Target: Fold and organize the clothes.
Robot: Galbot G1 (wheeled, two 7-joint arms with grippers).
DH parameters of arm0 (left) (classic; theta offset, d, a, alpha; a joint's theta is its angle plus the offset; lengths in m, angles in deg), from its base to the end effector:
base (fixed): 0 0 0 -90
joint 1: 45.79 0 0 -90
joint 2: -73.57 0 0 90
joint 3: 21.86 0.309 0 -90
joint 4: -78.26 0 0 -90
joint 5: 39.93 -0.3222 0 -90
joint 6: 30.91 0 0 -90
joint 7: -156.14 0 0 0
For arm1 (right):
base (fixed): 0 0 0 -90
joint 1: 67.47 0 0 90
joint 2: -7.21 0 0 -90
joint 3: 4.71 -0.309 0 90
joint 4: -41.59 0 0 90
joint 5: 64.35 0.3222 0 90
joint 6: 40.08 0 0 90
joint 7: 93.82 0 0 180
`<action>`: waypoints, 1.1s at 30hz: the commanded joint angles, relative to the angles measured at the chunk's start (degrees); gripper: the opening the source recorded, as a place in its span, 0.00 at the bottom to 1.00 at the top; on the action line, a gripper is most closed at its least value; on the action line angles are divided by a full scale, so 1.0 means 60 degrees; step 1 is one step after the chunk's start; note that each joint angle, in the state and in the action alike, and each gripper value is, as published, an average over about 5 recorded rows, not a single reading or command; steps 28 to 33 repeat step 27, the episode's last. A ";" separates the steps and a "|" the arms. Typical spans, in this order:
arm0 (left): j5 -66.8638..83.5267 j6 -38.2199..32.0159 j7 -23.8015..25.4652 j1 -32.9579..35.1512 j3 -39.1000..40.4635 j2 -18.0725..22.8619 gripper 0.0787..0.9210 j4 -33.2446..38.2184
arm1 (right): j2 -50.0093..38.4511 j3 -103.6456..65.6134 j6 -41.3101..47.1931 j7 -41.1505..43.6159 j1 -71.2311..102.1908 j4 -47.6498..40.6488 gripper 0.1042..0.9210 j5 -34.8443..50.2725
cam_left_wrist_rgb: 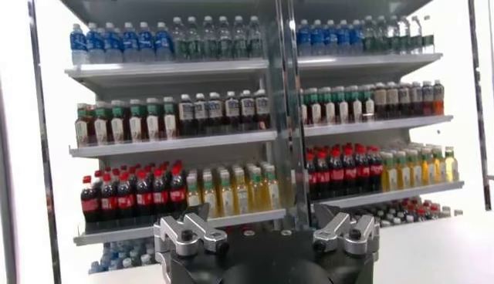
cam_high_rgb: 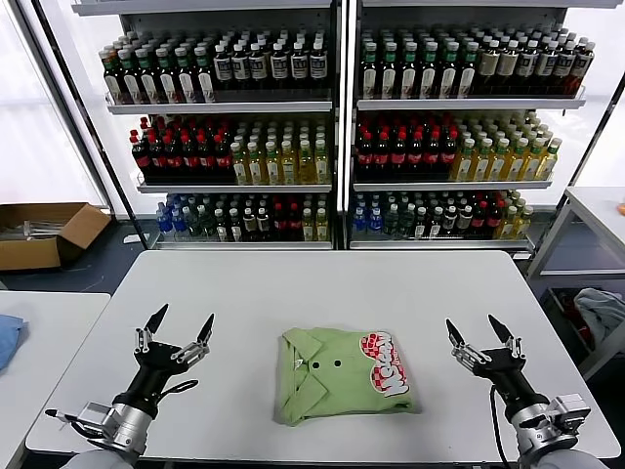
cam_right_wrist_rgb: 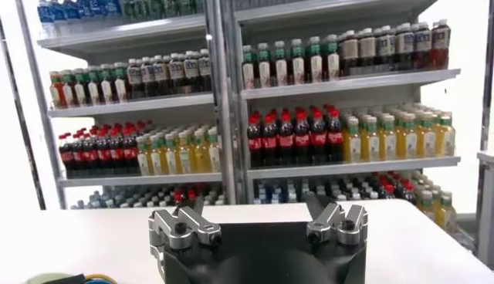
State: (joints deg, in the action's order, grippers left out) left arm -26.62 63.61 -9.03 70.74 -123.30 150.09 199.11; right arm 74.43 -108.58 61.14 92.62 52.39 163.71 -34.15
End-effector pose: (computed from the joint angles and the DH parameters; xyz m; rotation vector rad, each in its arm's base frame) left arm 0.1858 0.0869 -0.2348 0.3216 3.1064 0.1091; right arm 0.1792 -0.1136 -0.2200 0.2121 -3.0237 -0.1037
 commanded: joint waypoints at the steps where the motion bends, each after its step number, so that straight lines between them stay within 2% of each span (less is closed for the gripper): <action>1: -0.0598 -0.0384 0.0317 -0.0001 0.0025 0.0207 0.88 -0.0160 | 0.0016 -0.0469 -0.0157 0.0088 0.0257 -0.0404 0.88 -0.0034; 10: -0.0553 -0.0436 0.0384 -0.0024 -0.0282 0.0377 0.88 -0.0273 | 0.0107 -0.0460 0.0022 0.0111 0.0340 -0.0367 0.88 0.0107; 33: -0.0489 -0.0143 0.0666 0.0202 -0.0578 0.0251 0.88 -0.0028 | 0.0215 -0.0330 -0.0029 0.0386 0.0337 -0.0303 0.88 0.0108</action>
